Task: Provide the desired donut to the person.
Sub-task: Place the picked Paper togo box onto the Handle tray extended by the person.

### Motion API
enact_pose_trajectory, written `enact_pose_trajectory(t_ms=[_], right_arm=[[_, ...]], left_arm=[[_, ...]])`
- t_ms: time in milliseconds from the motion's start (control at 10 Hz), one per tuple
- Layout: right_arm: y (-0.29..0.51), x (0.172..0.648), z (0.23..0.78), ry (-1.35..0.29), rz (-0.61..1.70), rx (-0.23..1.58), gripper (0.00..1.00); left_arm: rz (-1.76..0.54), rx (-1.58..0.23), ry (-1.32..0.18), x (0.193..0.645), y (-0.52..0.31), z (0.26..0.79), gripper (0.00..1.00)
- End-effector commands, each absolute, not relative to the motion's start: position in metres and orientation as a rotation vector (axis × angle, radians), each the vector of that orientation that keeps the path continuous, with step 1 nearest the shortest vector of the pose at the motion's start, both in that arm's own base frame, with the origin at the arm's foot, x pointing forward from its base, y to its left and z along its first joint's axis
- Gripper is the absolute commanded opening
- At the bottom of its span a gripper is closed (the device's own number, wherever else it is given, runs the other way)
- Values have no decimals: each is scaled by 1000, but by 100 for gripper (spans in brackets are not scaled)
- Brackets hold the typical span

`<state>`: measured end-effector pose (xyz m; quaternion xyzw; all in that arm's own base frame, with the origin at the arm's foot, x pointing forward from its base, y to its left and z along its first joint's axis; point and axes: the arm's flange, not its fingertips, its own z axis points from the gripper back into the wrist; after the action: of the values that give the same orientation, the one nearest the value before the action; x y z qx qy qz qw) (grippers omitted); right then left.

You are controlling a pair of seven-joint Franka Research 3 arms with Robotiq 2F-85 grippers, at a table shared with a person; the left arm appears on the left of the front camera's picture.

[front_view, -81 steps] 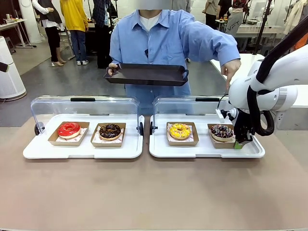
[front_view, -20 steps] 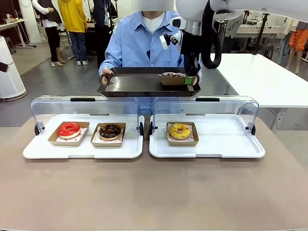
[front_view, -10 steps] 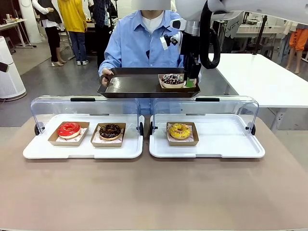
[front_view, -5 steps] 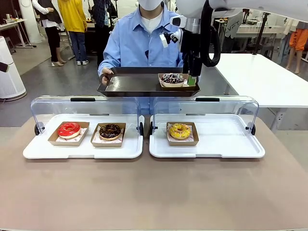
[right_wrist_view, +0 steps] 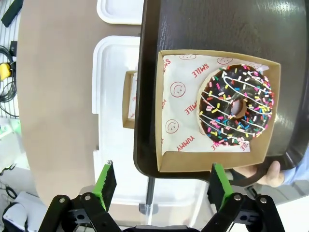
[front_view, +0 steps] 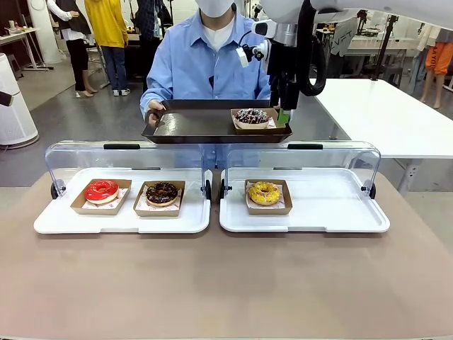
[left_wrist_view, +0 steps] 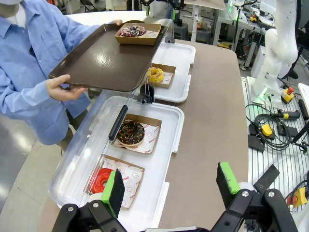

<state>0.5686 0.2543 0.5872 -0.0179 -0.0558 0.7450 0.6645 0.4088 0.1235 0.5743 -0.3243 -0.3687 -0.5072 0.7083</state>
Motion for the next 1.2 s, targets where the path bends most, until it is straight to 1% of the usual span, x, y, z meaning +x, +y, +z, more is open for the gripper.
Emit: enact_pose_trajectory(t_ms=[0, 100, 400, 600, 700, 900, 1000, 1100], right_arm=[[245, 545, 591, -94, 1733, -19, 100], [232, 519, 595, -45, 1740, -20, 100], [173, 436, 609, -46, 1738, -66, 100], [140, 398, 610, -117, 1705, -92, 100], [125, 388, 607, -151, 1672, -95, 100], [102, 390, 597, -191, 1625, -82, 100], [116, 388, 619, -107, 1653, -98, 100], [116, 388, 619, -107, 1653, -98, 100]], left_arm=[[-1127, -722, -824, 408, 124, 576, 100], [-1127, -722, -824, 408, 124, 576, 100], [-1127, -722, -824, 408, 124, 576, 100], [-1127, -722, -824, 408, 124, 576, 100], [-1127, -722, -824, 408, 124, 576, 100], [-1127, -722, -824, 408, 124, 576, 100], [-1127, -722, -824, 408, 124, 576, 100], [-1127, -722, -824, 408, 124, 576, 100]])
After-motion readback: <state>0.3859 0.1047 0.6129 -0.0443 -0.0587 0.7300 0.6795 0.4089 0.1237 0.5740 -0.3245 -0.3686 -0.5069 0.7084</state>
